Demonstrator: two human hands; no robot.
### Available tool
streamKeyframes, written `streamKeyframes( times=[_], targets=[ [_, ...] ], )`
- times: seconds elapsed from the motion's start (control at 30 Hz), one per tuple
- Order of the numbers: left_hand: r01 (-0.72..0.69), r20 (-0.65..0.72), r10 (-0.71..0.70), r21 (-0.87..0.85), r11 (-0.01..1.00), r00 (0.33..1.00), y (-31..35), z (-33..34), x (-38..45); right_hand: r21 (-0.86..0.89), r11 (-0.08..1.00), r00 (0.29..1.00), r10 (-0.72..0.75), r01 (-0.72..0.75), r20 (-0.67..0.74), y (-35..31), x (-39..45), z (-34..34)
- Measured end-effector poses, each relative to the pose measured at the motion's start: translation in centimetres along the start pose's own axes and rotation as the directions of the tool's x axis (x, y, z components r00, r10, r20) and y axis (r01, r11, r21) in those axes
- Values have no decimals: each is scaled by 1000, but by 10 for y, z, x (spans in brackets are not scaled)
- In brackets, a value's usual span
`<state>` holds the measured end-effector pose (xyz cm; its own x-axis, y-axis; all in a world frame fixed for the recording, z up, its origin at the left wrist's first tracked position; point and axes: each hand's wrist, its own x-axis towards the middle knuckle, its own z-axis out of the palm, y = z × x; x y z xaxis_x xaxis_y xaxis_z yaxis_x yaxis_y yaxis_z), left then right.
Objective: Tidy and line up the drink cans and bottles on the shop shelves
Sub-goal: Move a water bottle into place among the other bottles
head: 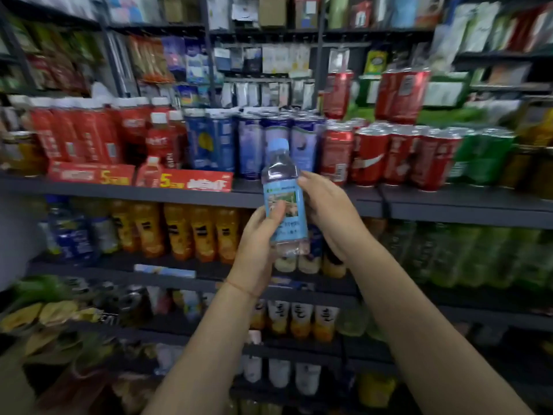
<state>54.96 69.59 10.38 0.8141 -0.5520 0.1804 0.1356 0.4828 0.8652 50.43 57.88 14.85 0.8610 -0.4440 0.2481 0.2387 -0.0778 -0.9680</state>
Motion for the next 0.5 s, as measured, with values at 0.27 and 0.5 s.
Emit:
streamKeyframes(
  times=[0.27, 0.5],
  targets=[
    [-110, 43, 108, 43, 993, 993, -100, 219, -25, -235, 969, 984, -113, 79, -135, -20, -92, -226],
    [-137, 157, 126, 63, 989, 979, -179, 379, 5, -598, 778, 933, -334, 192, -136, -38, -122, -402]
  ],
)
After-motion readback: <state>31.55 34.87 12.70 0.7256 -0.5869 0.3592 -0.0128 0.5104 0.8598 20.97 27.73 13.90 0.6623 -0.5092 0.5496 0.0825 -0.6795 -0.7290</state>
